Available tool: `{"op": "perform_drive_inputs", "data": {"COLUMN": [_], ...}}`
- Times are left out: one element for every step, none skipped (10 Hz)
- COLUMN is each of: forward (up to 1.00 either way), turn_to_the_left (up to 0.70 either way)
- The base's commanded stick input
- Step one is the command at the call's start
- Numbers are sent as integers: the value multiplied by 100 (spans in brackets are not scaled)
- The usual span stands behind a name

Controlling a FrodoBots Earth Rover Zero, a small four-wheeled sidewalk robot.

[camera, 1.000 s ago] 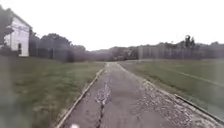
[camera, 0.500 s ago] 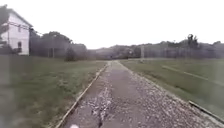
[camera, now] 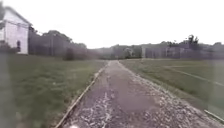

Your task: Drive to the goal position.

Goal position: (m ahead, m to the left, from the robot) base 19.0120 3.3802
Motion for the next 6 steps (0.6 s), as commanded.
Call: {"op": "perform_drive_inputs", "data": {"forward": [68, 68, 68, 68, 68, 68], "turn_to_the_left": [0, 0, 0, 0, 0, 0]}}
